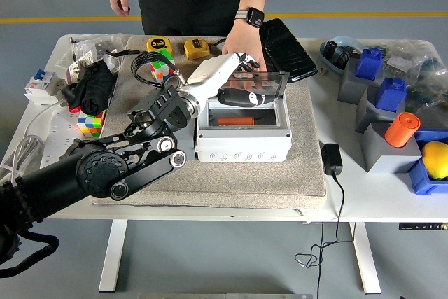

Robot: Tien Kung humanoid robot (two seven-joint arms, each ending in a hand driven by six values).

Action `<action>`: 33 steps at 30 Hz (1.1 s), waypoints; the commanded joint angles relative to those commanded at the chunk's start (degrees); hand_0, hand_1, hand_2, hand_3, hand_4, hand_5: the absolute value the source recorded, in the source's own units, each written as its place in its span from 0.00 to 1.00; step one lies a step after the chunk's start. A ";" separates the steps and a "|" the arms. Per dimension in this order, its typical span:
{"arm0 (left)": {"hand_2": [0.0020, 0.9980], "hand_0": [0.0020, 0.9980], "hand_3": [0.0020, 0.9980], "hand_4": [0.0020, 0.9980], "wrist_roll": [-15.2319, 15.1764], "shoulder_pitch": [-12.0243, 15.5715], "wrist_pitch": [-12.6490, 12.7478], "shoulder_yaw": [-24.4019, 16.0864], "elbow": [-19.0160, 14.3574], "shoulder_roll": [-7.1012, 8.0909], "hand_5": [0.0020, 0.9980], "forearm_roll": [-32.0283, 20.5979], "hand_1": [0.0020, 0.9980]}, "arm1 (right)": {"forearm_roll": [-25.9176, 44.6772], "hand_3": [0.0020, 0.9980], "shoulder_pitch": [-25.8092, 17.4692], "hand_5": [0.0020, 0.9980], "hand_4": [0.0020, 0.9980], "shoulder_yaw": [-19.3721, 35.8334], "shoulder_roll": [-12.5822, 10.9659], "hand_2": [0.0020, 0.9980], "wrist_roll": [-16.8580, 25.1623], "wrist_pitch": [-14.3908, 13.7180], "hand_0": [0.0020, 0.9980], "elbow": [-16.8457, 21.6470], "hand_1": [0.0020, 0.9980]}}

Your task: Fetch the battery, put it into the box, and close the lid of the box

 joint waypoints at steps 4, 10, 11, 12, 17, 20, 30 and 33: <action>0.62 0.49 0.67 0.99 1.35 0.99 -0.95 0.93 -3.60 1.19 0.59 0.55 0.58 | 0.01 0.58 -0.10 0.53 0.99 -0.04 0.03 0.65 0.04 0.02 0.62 -0.03 0.63; 0.61 0.48 0.67 0.99 1.96 2.35 -1.27 1.82 -6.40 1.78 0.59 0.76 0.57 | 0.02 0.58 -0.21 0.53 0.99 -0.12 0.04 0.65 0.09 0.01 0.62 -0.02 0.63; 0.61 0.48 0.67 0.99 1.99 2.49 -1.28 1.95 -6.60 1.81 0.59 0.68 0.57 | 0.02 0.58 -0.23 0.53 0.99 -0.14 0.03 0.65 0.09 0.00 0.62 -0.03 0.63; 0.61 0.48 0.67 0.99 1.94 2.69 -1.24 2.25 -6.73 1.79 0.59 0.49 0.57 | 0.04 0.58 -0.26 0.53 0.99 -0.17 0.02 0.65 0.09 -0.01 0.62 -0.04 0.63; 0.61 0.47 0.67 0.98 1.59 3.08 -0.97 3.49 -5.73 1.44 0.60 -0.18 0.56 | 0.07 0.58 -0.17 0.53 0.99 -0.18 0.04 0.65 0.12 -0.03 0.62 -0.03 0.63; 0.61 0.47 0.67 0.98 1.39 3.34 -0.85 3.91 -5.30 1.29 0.60 -0.52 0.56 | 0.06 0.58 -0.15 0.53 0.99 -0.12 0.06 0.65 0.14 -0.04 0.62 0.00 0.63; 0.63 0.49 0.69 0.98 -4.33 6.46 4.02 -1.14 -7.56 1.64 0.62 -4.65 0.59 | 0.09 0.58 -0.26 0.53 0.99 -0.16 0.12 0.65 0.17 -0.04 0.62 -0.07 0.63; 0.65 0.54 0.68 0.98 -9.26 8.71 7.10 -4.72 -7.91 1.75 0.62 -9.07 0.64 | 0.15 0.58 -0.25 0.53 0.99 -0.29 0.20 0.65 0.18 -0.03 0.62 -0.11 0.63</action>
